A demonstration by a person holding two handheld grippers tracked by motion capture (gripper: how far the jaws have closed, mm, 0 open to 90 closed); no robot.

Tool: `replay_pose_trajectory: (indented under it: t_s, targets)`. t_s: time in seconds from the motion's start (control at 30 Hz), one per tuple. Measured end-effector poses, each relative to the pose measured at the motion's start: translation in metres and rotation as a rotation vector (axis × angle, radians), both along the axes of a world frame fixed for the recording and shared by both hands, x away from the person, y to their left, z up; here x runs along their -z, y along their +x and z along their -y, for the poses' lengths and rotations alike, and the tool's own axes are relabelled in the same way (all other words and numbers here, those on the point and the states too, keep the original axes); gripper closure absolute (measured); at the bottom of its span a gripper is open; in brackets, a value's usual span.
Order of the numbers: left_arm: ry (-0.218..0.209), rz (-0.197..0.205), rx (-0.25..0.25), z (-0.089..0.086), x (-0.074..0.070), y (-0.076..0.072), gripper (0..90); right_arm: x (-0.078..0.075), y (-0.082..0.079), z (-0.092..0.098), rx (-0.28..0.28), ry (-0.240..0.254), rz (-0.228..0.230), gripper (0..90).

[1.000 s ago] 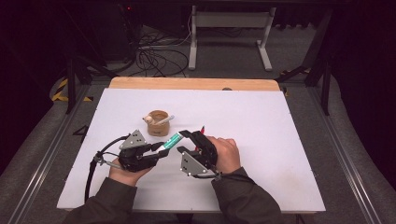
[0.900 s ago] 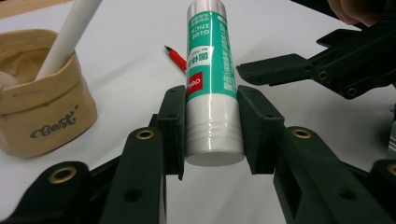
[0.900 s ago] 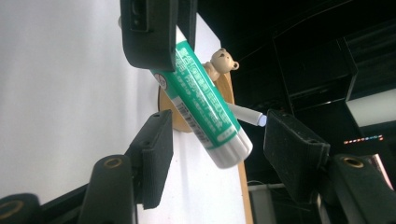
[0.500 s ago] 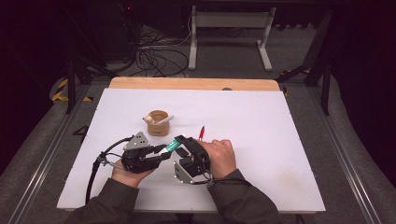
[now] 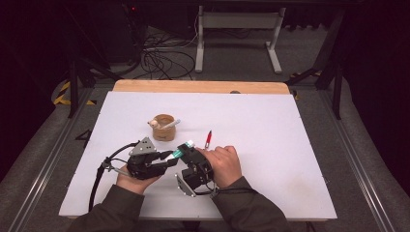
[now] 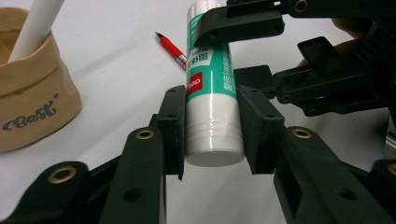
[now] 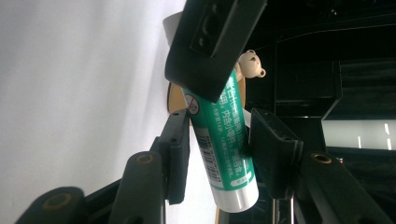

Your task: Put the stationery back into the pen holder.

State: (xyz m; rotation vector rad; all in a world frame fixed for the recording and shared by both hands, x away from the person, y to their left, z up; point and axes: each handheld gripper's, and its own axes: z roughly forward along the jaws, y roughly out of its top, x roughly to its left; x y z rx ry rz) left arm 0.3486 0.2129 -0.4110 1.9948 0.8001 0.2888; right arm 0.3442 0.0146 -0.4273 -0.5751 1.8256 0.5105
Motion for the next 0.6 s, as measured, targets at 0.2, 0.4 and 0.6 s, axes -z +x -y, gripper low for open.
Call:
replay_pose_trajectory:
  t_s: [0.2,0.4,0.6]
  targets:
    - [0.004,-0.005,0.005,0.0009,0.0011,0.0006,65.1,0.0043,-0.0019,-0.0025,0.007,-0.032,0.019,61.0]
    - [-0.018,0.000,0.005,-0.0015,0.0008,0.0013,64.8,0.0069,-0.0018,-0.0041,0.013,-0.040,0.030,65.3]
    - [-0.029,0.023,-0.002,-0.0052,0.0005,0.0012,62.3,0.0074,-0.0013,-0.0048,0.021,-0.024,0.008,66.1]
